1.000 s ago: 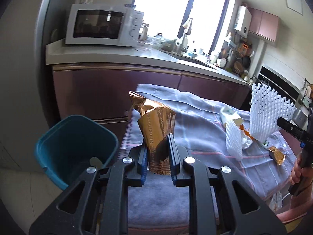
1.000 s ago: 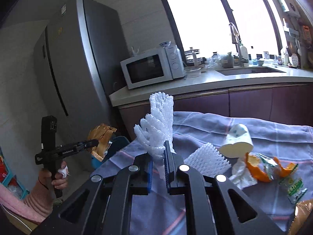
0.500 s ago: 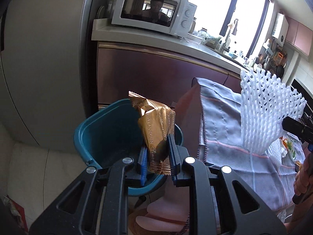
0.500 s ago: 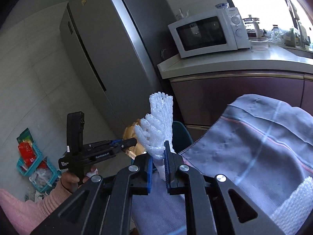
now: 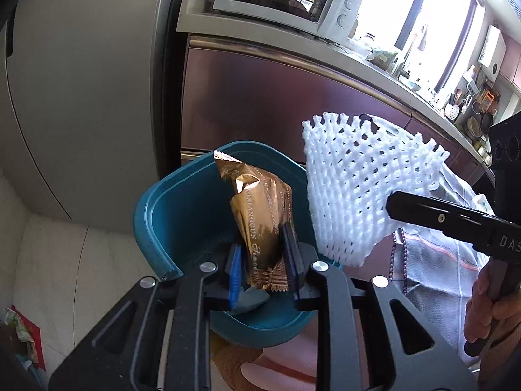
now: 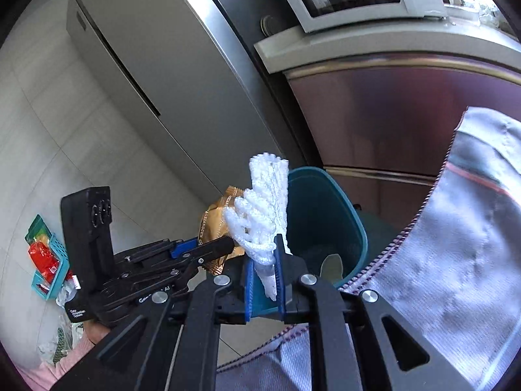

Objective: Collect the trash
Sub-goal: 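Carry wrapper and foam net to the teal bin and open both tools, then move both tools back to the table toward the second foam net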

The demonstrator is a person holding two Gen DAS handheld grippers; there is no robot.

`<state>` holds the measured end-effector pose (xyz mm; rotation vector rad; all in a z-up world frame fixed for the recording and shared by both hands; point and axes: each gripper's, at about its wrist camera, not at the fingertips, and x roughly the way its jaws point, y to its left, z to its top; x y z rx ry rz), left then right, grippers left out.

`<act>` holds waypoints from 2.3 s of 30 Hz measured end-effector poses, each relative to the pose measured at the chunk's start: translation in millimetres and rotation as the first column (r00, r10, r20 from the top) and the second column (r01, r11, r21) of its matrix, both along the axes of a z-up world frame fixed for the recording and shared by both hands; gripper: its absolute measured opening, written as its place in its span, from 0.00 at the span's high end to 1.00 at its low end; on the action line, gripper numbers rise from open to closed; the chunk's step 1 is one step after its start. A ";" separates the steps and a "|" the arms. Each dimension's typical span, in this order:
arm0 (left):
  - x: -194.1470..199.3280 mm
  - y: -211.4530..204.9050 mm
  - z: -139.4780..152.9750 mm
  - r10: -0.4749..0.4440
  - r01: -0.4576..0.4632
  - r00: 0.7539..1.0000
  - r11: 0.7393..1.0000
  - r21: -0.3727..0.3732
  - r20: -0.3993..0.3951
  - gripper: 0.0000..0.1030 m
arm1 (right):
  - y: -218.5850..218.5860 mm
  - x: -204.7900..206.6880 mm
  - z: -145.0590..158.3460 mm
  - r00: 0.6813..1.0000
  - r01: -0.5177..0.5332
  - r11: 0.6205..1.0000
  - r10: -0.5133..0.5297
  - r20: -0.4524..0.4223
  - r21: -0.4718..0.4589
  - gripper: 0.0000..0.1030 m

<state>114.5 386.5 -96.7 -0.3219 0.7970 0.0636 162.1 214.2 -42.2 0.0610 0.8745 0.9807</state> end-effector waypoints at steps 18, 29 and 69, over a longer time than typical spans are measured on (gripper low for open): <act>24.4 -19.5 -25.3 0.018 -0.013 0.998 0.997 0.073 -0.065 0.55 | 1.6 11.0 -20.5 0.998 0.058 0.996 -0.060 -0.026 -0.066 0.72; 27.9 -33.2 -18.8 0.036 -0.030 0.998 0.990 0.139 -0.045 0.51 | -29.3 -7.1 -5.9 0.998 0.056 0.998 -0.056 0.010 -0.020 0.72; 10.9 -331.9 23.2 -0.588 0.586 0.806 0.809 0.043 0.076 0.46 | -369.8 -101.5 -4.2 0.728 0.675 0.738 -0.664 0.168 -0.009 0.58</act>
